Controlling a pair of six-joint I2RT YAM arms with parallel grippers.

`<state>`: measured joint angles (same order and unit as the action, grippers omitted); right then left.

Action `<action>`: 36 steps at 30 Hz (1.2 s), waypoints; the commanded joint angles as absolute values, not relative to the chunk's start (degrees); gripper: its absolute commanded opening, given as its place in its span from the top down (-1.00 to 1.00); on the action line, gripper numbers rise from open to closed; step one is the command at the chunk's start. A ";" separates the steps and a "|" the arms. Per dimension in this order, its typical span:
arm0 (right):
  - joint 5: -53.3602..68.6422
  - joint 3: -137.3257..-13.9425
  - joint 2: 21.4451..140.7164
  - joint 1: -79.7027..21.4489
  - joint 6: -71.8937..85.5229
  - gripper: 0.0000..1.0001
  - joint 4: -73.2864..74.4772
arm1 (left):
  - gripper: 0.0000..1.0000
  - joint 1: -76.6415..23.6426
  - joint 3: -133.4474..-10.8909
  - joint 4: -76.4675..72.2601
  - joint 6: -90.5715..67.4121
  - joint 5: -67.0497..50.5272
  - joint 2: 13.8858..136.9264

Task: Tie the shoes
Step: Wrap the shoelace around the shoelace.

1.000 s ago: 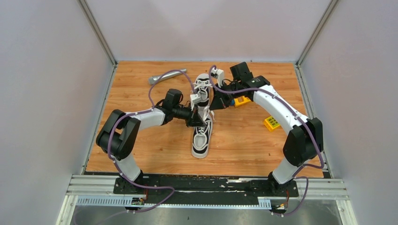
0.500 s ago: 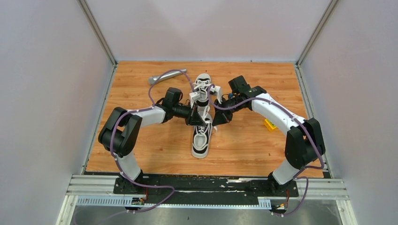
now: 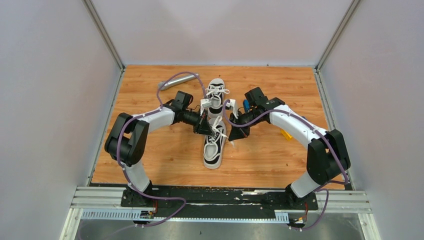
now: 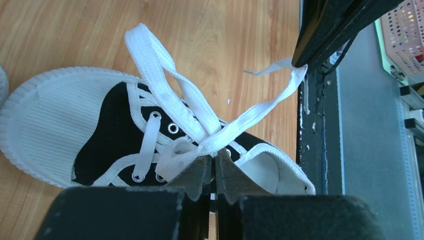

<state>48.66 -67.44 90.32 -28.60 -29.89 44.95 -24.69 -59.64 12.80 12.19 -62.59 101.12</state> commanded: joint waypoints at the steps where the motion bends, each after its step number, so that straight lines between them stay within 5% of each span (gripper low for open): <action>1: 51.94 -67.42 90.62 -29.74 -31.61 1.00 41.58 | 1.00 -23.69 -61.18 15.59 15.39 -68.18 102.12; 15: 48.98 -59.34 88.51 -33.18 -38.64 1.00 34.79 | 1.00 -23.34 -63.78 21.77 27.33 -79.37 107.46; 27: 51.45 -56.67 89.80 -33.76 -40.33 0.96 29.73 | 1.00 -23.38 -64.02 30.22 32.90 -72.41 107.85; 36: 52.11 -57.95 87.19 -33.74 -37.28 0.86 28.55 | 1.00 -23.29 -77.67 50.17 40.07 -69.80 116.91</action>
